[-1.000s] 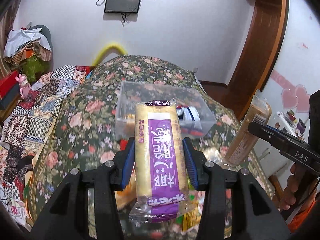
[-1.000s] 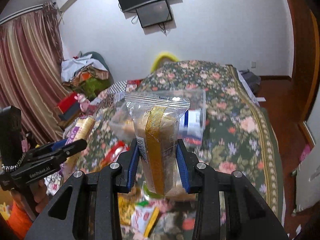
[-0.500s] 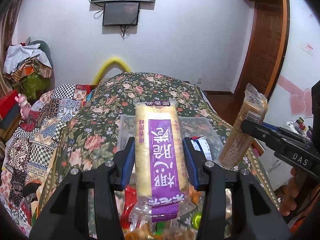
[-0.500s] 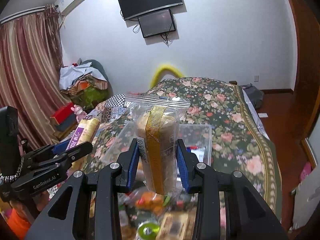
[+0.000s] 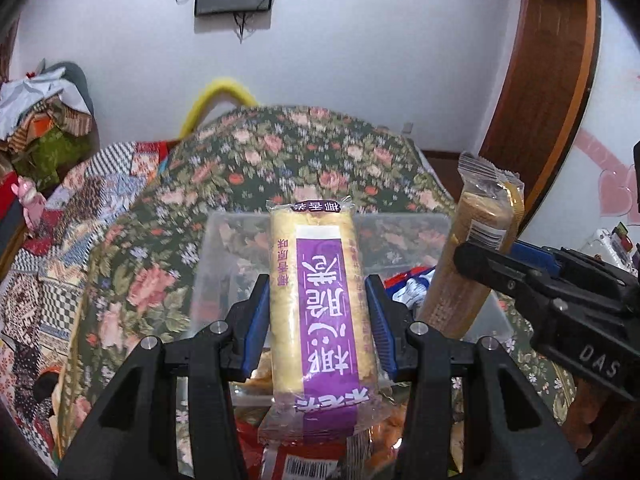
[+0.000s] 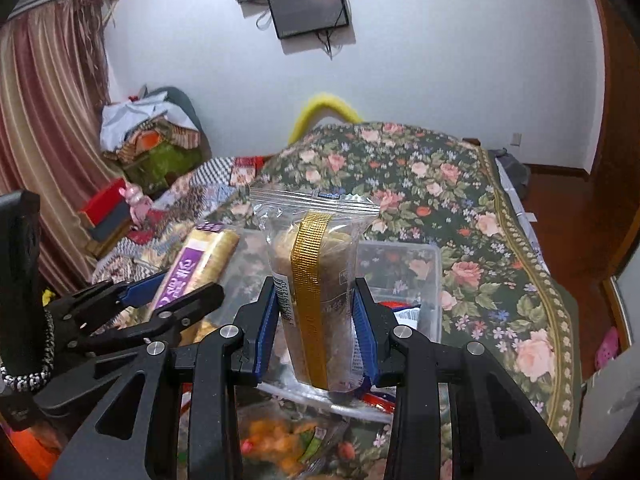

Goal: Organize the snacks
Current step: 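Place bread pack into clear box with right tool while left tool places biscuit roll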

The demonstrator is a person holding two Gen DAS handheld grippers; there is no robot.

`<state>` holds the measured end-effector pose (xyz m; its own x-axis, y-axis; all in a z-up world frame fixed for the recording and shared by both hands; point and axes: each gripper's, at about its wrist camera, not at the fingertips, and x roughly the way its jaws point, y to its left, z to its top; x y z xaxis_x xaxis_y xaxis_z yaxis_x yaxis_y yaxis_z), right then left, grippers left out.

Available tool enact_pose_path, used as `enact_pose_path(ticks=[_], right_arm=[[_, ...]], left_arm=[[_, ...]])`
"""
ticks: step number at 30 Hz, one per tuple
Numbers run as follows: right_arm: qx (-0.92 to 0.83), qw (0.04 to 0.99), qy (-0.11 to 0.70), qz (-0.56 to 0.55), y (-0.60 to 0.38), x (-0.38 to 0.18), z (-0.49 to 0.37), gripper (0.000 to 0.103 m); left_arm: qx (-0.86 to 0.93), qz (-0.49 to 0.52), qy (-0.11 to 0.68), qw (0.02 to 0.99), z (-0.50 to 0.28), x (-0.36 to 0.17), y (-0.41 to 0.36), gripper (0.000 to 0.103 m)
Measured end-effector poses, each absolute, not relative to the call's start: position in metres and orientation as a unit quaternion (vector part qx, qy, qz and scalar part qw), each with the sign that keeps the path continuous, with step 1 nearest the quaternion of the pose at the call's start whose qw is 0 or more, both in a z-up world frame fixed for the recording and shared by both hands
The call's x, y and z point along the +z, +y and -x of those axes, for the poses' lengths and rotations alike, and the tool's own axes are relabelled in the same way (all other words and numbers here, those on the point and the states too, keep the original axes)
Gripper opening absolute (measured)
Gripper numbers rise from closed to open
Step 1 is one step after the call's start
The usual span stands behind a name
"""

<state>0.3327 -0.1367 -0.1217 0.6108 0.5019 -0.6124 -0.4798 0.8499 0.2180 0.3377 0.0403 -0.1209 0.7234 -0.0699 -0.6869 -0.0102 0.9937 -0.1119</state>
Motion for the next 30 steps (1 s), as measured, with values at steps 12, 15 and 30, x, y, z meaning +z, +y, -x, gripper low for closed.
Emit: enact_pose_path(ticks=[12, 15, 30], right_arm=[[0.283, 0.873, 0.397, 0.01, -0.116, -0.142, -0.348, 0.037], [0.277, 0.876, 0.395, 0.016, -0.115, -0.138, -0.346, 0.041], [0.283, 0.89, 0.357, 0.023, -0.141, -0.101, -0.295, 0.046]], left_arm=[[-0.003, 0.063, 0.413, 0.909, -0.355, -0.148, 0.044, 0.047], [-0.003, 0.066, 0.409, 0.91, -0.352, -0.145, 0.047, 0.047], [-0.011, 0.027, 0.363, 0.931, -0.285, -0.093, 0.028, 0.047]])
